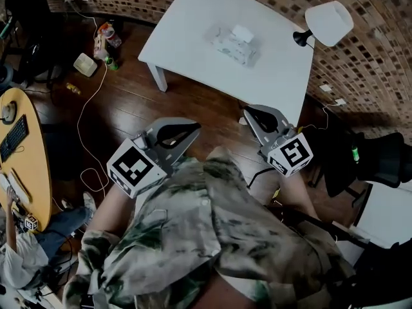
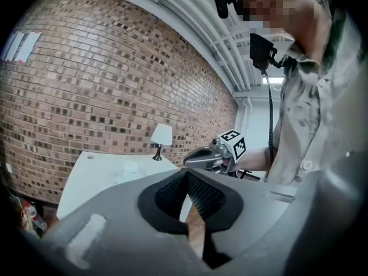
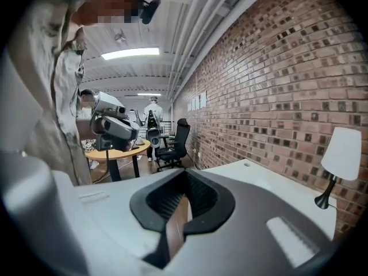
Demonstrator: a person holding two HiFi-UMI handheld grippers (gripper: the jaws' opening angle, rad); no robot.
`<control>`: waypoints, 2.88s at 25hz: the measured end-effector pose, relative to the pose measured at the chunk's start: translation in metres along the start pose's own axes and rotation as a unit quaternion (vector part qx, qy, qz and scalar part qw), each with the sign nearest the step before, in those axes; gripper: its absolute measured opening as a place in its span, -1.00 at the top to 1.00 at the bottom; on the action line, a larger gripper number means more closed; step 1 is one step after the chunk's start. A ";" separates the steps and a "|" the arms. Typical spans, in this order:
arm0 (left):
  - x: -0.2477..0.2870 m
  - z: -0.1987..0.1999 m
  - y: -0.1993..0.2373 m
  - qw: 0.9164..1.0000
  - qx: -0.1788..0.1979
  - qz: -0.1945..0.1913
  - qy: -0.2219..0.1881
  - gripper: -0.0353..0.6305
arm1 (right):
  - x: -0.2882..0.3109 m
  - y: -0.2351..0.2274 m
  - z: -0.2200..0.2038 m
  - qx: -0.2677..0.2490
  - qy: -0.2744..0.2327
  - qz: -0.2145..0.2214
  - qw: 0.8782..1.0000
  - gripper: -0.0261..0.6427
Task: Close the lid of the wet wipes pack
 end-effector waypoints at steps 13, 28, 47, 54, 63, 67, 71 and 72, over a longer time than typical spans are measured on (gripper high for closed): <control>0.025 0.038 0.079 0.999 0.009 0.037 -0.018 0.89 | 0.105 -0.147 -0.015 -0.035 0.046 -0.020 0.998 0.91; 0.075 0.056 0.131 0.989 -0.031 0.141 -0.032 0.89 | 0.212 -0.302 -0.084 -0.018 0.122 0.032 0.992 0.91; 0.081 0.049 0.140 0.978 -0.079 0.192 -0.025 0.89 | 0.256 -0.270 -0.131 -0.019 0.185 0.167 0.968 0.91; 0.079 0.047 0.138 0.980 -0.078 0.182 -0.026 0.89 | 0.256 -0.240 -0.144 -0.037 0.204 0.183 0.961 0.91; 0.060 0.038 0.127 0.978 -0.074 0.192 -0.025 0.89 | 0.259 -0.224 -0.166 -0.072 0.245 0.178 0.950 0.91; 0.049 0.035 0.123 0.977 -0.074 0.197 -0.029 0.89 | 0.261 -0.224 -0.170 -0.072 0.259 0.177 0.947 0.91; 0.036 0.032 0.117 0.977 -0.075 0.199 -0.032 0.89 | 0.262 -0.221 -0.169 -0.084 0.274 0.168 0.943 0.91; 0.033 0.031 0.115 0.977 -0.076 0.199 -0.033 0.89 | 0.262 -0.220 -0.169 -0.085 0.276 0.165 0.943 0.91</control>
Point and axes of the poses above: the fingertips, and each gripper's own axes: x forward along the fingers, y to its left, z out of its top, the point moved 3 cm from there along -x, backward along the fingers, and after that the axes turned 9 degrees about -z, right-handed, at the moved point
